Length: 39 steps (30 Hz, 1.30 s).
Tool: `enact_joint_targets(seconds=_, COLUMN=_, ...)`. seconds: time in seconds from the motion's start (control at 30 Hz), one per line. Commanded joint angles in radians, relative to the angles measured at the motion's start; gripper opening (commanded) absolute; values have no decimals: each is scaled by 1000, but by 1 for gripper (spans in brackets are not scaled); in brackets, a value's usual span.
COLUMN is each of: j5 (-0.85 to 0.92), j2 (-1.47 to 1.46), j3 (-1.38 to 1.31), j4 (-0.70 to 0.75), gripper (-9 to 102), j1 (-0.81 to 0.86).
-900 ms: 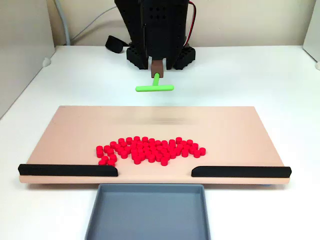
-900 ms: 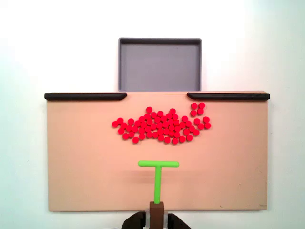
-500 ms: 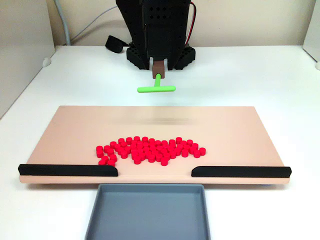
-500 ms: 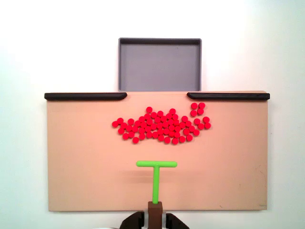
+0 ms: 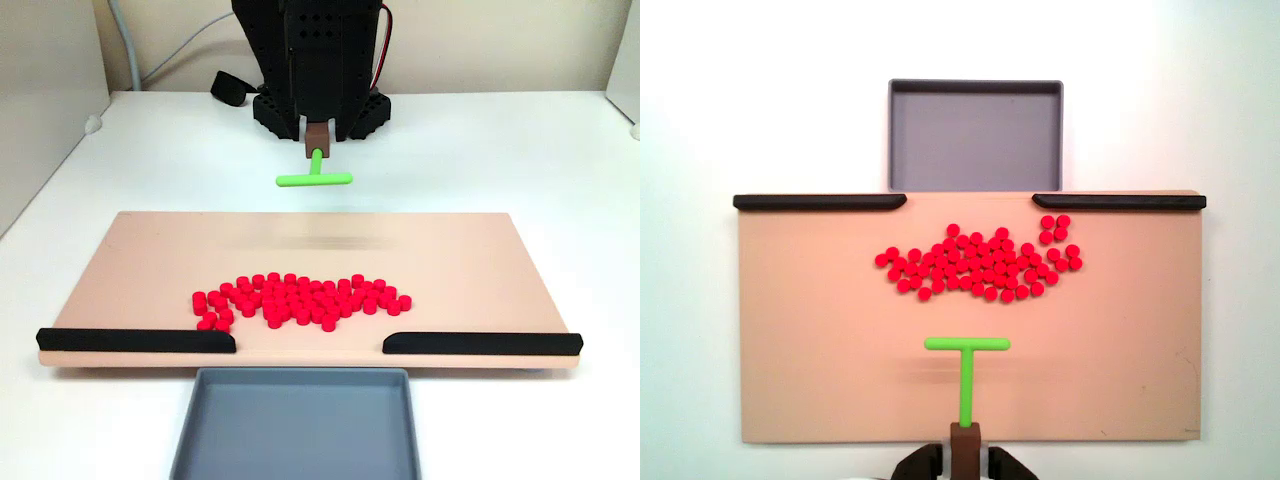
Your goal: Gather the left side granules
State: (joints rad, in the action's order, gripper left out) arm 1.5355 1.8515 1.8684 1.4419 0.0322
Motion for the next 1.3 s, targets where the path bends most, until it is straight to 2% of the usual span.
enact_joint_targets(seconds=0.0, j5=12, j2=14, j3=-8, j4=0, gripper=0, j1=5)
enact_joint_targets(seconds=1.0, j5=-2, j2=15, j3=-6, j4=0, gripper=0, j1=2)
enact_joint_targets(seconds=1.27, j5=-146, j2=-9, j3=-20, j4=-11, gripper=0, j1=-20)
